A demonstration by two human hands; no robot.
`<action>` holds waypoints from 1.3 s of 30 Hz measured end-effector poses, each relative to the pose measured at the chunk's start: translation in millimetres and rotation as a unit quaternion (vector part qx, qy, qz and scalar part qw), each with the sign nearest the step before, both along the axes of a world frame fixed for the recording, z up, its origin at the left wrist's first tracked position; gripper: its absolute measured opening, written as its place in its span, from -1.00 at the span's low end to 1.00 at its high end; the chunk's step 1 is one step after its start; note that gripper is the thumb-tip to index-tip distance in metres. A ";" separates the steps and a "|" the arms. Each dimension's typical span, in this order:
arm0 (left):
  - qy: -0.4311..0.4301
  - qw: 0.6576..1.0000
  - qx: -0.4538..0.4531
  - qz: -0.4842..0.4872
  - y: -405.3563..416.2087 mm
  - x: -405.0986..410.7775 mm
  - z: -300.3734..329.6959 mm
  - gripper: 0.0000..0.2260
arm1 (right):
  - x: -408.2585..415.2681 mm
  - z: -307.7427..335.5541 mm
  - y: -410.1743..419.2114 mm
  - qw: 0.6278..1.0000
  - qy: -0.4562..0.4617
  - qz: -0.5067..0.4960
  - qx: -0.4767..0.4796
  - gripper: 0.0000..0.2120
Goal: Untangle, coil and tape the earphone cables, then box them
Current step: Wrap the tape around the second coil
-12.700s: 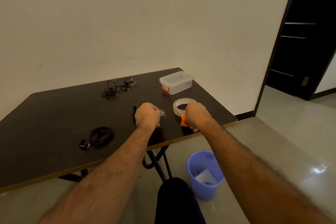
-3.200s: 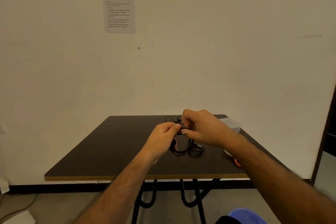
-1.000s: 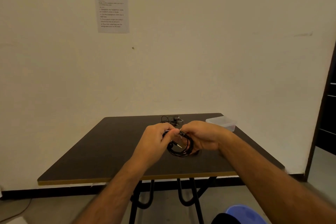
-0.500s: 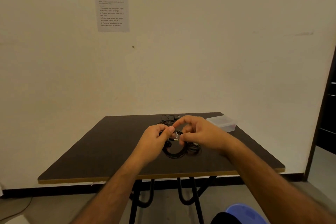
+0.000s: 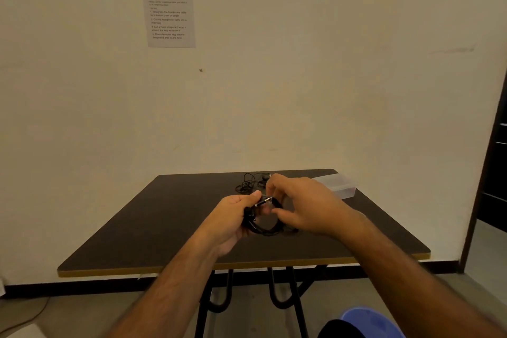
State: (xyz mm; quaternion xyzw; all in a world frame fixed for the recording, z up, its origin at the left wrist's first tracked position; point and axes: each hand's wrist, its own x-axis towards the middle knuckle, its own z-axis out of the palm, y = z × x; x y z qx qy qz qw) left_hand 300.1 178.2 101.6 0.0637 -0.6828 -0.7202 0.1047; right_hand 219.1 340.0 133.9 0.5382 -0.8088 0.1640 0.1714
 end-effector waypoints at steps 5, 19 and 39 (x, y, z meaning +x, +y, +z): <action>-0.008 0.999 0.037 0.011 1.3 0.5 0.2 -0.75 | 4.4 1.9 -1.0 0.997 0.063 0.006 -0.037 -0.72; 0.044 0.997 0.059 0.024 12.2 4.0 4.8 -0.73 | 0.6 -0.7 -0.7 0.988 0.129 0.032 -0.081 -0.82; 0.139 0.971 -0.176 0.076 10.1 3.4 -9.8 -0.72 | 1.7 3.0 -3.9 0.916 -0.332 0.003 -0.223 -0.86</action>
